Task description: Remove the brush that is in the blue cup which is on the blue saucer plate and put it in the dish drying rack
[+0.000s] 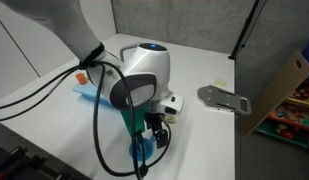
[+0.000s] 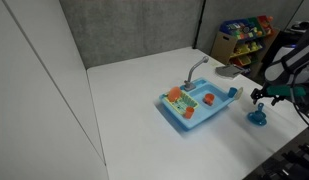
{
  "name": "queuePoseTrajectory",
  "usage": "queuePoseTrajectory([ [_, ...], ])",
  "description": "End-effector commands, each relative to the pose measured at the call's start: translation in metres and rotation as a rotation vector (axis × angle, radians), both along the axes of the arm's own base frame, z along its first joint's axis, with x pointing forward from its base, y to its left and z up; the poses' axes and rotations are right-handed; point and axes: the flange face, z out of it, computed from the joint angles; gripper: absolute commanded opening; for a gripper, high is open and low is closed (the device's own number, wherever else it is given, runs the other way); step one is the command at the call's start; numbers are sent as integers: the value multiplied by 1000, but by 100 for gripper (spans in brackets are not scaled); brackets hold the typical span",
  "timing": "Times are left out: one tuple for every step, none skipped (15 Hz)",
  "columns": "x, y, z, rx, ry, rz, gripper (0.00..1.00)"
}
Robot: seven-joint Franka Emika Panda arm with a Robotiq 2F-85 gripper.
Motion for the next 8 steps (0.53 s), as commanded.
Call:
queuePoseTrajectory([
  [6,-3,-7,8,-19,29,100],
  [7,-2,-9,8,-21,35,95],
  [8,-2,-10,7,-22,40,90],
  [9,-3,-11,6,-23,45,88],
  [10,-3,-11,6,-24,50,87],
  [10,-3,-11,4,-26,52,81],
  [11,-3,-11,3,-27,55,84],
  [12,-3,-11,3,-29,57,82],
])
